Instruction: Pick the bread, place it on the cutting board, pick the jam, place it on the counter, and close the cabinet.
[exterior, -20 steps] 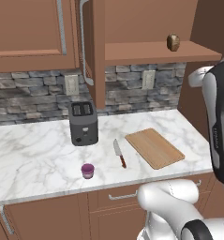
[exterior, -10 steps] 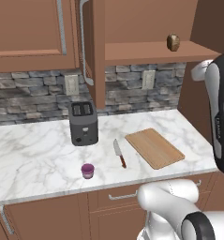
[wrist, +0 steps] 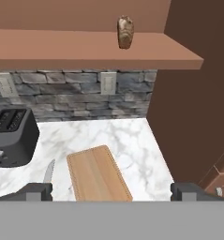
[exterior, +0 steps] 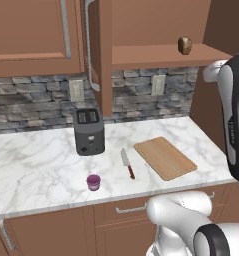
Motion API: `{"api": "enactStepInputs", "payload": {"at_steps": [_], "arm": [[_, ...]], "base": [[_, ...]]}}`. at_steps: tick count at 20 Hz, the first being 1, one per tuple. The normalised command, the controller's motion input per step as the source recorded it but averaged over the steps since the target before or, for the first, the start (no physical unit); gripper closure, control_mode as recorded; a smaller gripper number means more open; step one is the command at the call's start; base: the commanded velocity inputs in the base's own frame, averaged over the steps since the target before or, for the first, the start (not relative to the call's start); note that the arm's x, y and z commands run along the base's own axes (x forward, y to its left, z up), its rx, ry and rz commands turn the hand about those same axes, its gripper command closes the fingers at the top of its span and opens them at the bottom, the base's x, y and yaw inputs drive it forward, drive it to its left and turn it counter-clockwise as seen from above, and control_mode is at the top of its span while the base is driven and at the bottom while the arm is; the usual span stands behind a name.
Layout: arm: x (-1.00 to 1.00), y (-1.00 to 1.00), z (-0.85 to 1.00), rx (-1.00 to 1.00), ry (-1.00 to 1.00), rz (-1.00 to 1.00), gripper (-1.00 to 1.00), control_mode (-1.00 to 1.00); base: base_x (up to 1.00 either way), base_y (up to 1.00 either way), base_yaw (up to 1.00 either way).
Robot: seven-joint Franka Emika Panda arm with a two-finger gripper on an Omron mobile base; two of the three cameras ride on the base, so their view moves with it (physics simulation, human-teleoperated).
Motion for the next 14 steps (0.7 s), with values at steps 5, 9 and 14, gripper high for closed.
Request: {"api": "enactStepInputs", "payload": {"at_steps": [5, 9, 14], "arm": [[0.15, -0.01, 0.0, 0.0, -0.1, 0.0, -1.0, -1.0], [0.13, -0.03, 0.01, 0.0, -0.04, 0.0, -1.0, -1.0], [0.25, -0.05, 0.09, 0.0, 0.0, 0.0, -1.0, -1.0]], "base": [[0.0, 0.0, 0.0], [0.0, 0.0, 0.0], [0.0, 0.0, 0.0]]}}
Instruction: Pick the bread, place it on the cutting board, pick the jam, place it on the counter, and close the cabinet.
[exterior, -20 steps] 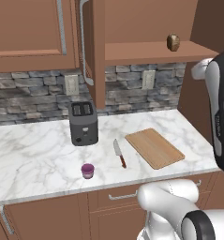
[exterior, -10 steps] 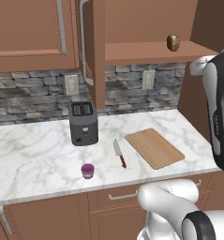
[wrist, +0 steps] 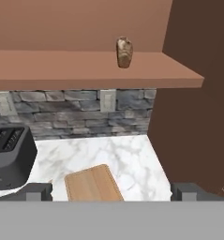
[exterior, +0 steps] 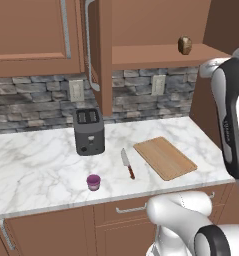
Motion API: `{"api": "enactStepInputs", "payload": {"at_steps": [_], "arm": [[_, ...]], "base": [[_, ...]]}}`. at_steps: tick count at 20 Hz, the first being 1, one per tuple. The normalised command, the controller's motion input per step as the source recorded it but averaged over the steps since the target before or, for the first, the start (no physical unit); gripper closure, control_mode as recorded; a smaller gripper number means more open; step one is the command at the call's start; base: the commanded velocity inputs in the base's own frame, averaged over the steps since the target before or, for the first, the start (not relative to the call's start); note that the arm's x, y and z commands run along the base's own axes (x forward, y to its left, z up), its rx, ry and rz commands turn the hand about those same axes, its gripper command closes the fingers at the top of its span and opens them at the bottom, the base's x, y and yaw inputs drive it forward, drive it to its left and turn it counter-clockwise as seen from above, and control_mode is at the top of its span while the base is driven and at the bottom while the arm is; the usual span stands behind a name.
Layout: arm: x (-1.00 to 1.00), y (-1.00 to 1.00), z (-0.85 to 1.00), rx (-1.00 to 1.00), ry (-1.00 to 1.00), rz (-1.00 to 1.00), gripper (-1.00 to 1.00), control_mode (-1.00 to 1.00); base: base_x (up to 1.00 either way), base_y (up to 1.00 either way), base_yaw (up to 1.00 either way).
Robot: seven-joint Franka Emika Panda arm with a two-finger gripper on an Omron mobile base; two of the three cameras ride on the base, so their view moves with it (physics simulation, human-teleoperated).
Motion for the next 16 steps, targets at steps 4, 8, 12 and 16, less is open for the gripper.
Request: {"api": "enactStepInputs", "payload": {"at_steps": [4, 8, 12, 16], "arm": [[0.29, -0.07, 0.09, 0.0, 0.0, 0.0, -1.0, -1.0], [0.29, -0.08, 0.09, 0.0, 0.0, 0.0, -1.0, -1.0], [0.3, -0.05, 0.03, 0.0, 0.0, 0.0, -1.0, -1.0], [0.31, -0.03, 0.01, 0.0, -0.01, 0.0, -1.0, -1.0]], "base": [[0.0, 0.0, 0.0], [0.0, 0.0, 0.0], [0.0, 0.0, 0.0], [0.0, 0.0, 0.0]]}}
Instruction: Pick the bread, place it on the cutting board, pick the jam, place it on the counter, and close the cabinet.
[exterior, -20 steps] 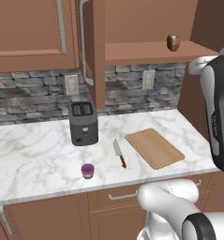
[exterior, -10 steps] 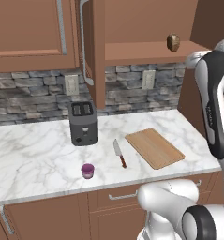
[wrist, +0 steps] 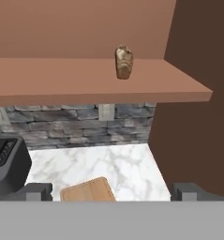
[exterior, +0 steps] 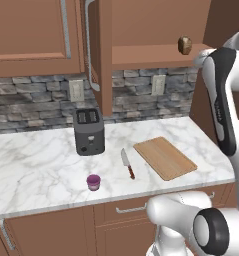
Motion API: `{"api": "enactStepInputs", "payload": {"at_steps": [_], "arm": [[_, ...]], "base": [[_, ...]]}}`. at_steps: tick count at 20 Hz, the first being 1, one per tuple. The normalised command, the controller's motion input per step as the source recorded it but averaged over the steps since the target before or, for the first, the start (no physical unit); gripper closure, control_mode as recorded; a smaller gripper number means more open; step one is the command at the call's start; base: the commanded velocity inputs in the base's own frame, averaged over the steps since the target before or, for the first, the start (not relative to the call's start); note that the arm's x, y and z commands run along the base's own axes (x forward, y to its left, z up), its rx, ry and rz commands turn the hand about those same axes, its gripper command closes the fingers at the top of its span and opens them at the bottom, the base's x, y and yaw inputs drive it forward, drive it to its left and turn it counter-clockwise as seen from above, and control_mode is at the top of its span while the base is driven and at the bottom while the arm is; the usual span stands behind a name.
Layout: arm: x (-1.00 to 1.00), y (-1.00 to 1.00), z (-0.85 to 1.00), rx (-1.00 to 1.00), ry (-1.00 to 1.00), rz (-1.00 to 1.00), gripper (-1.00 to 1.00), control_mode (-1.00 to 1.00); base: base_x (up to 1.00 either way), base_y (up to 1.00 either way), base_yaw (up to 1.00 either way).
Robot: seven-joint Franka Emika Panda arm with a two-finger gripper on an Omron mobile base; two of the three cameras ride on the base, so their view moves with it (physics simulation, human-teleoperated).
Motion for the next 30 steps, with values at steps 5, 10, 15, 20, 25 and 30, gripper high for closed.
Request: {"api": "enactStepInputs", "payload": {"at_steps": [5, 10, 15, 20, 25, 30], "arm": [[0.31, -0.04, 0.0, 0.0, -0.07, 0.0, -1.0, -1.0], [0.25, -0.05, 0.0, 0.0, -0.09, 0.0, -1.0, -1.0], [0.26, -0.02, 0.0, 0.0, -0.02, 0.0, -1.0, -1.0], [0.35, -0.07, 0.0, 0.0, 0.0, 0.0, -1.0, -1.0], [0.41, -0.13, 0.0, 0.0, 0.0, 0.0, -1.0, -1.0], [0.37, -0.14, 0.0, 0.0, 0.0, 0.0, -1.0, -1.0]], "base": [[0.0, 0.0, 0.0], [0.0, 0.0, 0.0], [0.0, 0.0, 0.0], [0.0, 0.0, 0.0], [0.0, 0.0, 0.0], [0.0, 0.0, 0.0]]}}
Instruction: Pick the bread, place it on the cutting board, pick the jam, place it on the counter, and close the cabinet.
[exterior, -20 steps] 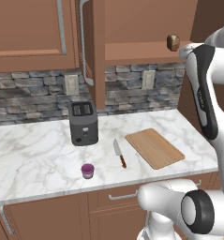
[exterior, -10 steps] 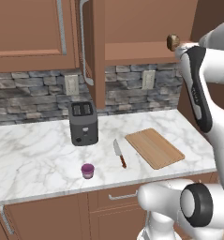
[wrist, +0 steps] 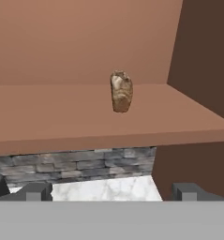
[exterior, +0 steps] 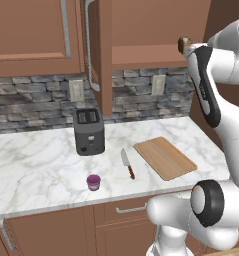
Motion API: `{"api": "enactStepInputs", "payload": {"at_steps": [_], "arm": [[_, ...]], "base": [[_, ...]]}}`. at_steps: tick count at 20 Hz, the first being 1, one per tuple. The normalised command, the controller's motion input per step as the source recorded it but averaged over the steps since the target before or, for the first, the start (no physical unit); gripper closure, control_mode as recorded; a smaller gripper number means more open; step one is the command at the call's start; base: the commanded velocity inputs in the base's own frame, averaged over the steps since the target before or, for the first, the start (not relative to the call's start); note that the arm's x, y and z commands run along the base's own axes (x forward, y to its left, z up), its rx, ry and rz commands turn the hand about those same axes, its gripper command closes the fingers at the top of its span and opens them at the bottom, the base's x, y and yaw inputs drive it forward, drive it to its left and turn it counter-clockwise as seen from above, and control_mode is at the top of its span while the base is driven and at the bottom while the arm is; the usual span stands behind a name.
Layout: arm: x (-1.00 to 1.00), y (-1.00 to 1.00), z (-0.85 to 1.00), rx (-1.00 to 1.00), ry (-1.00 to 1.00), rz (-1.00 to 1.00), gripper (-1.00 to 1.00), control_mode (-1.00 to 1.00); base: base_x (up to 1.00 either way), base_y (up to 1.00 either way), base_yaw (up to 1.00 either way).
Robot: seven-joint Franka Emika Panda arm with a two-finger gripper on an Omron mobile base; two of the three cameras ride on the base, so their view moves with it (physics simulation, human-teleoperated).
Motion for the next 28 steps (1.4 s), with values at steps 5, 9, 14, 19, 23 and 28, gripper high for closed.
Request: {"api": "enactStepInputs", "payload": {"at_steps": [5, 9, 14, 19, 23, 28], "arm": [[0.34, -0.07, 0.0, 0.0, 0.0, 0.0, -1.0, -1.0], [0.3, -0.1, 0.0, 0.0, 0.0, 0.0, -1.0, -1.0], [0.33, -0.05, 0.0, 0.0, 0.0, 0.0, -1.0, -1.0], [0.34, -0.04, -0.02, 0.0, 0.0, 0.0, -1.0, -1.0], [0.28, -0.09, 0.0, 0.0, 0.0, 0.0, -1.0, -1.0], [0.23, -0.16, 0.0, 0.0, 0.0, 0.0, -1.0, -1.0]], "base": [[0.0, 0.0, 0.0], [0.0, 0.0, 0.0], [0.0, 0.0, 0.0], [0.0, 0.0, 0.0], [0.0, 0.0, 0.0], [0.0, 0.0, 0.0]]}}
